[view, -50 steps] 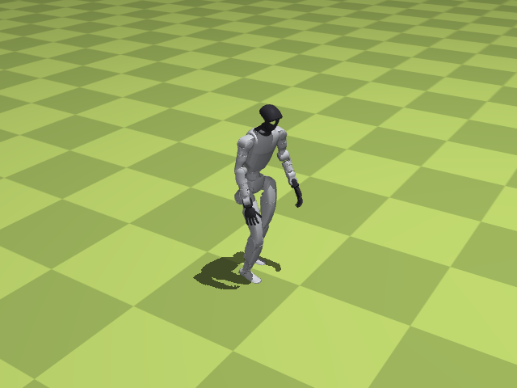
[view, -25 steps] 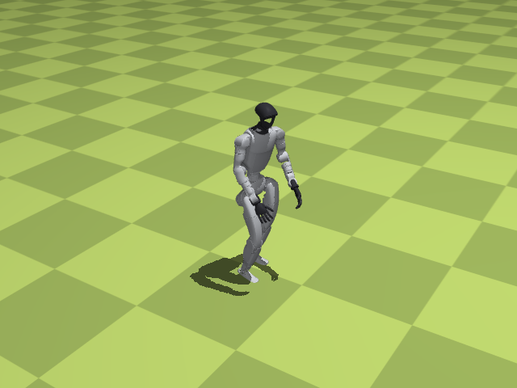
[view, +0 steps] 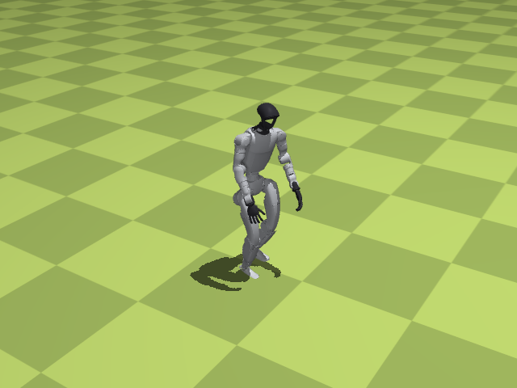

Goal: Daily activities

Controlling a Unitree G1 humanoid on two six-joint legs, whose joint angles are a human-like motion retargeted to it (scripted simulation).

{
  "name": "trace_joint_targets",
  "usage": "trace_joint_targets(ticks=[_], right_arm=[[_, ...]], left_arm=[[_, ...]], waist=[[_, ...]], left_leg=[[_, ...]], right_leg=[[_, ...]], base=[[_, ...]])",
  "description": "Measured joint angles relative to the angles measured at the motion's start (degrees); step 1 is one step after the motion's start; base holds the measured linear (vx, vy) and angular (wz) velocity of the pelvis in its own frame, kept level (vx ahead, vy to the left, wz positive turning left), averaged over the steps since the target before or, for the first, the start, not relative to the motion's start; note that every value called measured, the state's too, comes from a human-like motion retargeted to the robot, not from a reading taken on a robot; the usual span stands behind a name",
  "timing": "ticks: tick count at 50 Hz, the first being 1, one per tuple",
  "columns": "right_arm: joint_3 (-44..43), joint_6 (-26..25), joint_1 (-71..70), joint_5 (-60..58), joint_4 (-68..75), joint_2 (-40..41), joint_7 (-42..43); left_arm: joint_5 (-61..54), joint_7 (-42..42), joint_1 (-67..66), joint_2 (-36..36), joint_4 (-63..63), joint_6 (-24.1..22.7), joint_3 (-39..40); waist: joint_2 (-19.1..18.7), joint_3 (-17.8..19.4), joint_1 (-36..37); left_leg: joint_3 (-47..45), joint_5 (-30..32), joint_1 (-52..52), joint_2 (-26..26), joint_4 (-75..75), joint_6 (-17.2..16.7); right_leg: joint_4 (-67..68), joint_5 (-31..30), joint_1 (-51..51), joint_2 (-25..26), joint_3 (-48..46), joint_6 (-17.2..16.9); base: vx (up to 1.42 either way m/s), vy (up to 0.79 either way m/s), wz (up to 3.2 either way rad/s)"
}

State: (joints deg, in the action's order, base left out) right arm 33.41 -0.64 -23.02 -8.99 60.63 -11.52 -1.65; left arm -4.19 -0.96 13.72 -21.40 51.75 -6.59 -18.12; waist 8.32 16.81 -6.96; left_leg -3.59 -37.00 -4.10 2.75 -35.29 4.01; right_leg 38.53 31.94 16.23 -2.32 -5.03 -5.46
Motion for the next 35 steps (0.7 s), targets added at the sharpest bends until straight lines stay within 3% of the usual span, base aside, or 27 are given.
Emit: trace_joint_targets(ticks=[6,12,24,28,35], right_arm=[[1.8,-0.6,-2.2,1.5,0.5,1.1,-1.2],[2.5,-1.1,-7.2,7.6,-5.9,2.1,-0.1],[5.4,0.9,-14.9,25.0,-35.9,3.9,2.8],[8.4,1.9,-15.6,29.8,-44.1,4.2,2.0],[14.4,1.7,-15.6,37.7,-53.4,5.3,0.0]], left_arm=[[-6.1,-2.0,0.6,0.2,-6.7,-0.9,4.2],[-10.8,-4.1,-1.3,1.0,-20.6,-1.7,8.4],[-16.3,-5.5,-13.3,-1.5,-52.8,-3.9,12.5],[-19.7,-4.4,-19.1,-2.8,-59.5,-4.7,12.5],[-28.1,-0.7,-31.4,-5.1,-66.8,-3.7,12.1]], waist=[[-2.6,1.8,2.6],[-5.0,3.0,5.5],[-3.7,4.4,11.2],[-3.6,4.9,13.8],[-0.1,6.1,17.9]], left_leg=[[2.2,0.0,-6.0,-4.4,-14.8,-1.7],[0.5,-1.3,-12.2,-7.3,-21.0,-1.0],[-3.0,5.0,-16.7,-3.3,-12.1,-1.4],[-3.6,4.8,-16.6,-3.4,-12.1,-1.4],[-5.1,3.4,-12.9,-0.7,-8.2,-0.5]], right_leg=[[-2.2,0.0,-2.3,4.6,-1.0,1.7],[-8.3,-1.9,-5.8,8.1,-1.7,2.7],[-12.3,-1.2,-9.5,6.0,-3.5,3.0],[-9.3,0.9,-9.1,5.5,-4.5,3.0],[-1.8,4.8,-7.8,1.4,-5.9,2.1]], base=[[0.06,-0.06,-0.22],[0.09,-0.03,-0.14],[0.12,-0.01,0.02],[0.12,0.03,-0.02],[0.11,0.05,0.02]])
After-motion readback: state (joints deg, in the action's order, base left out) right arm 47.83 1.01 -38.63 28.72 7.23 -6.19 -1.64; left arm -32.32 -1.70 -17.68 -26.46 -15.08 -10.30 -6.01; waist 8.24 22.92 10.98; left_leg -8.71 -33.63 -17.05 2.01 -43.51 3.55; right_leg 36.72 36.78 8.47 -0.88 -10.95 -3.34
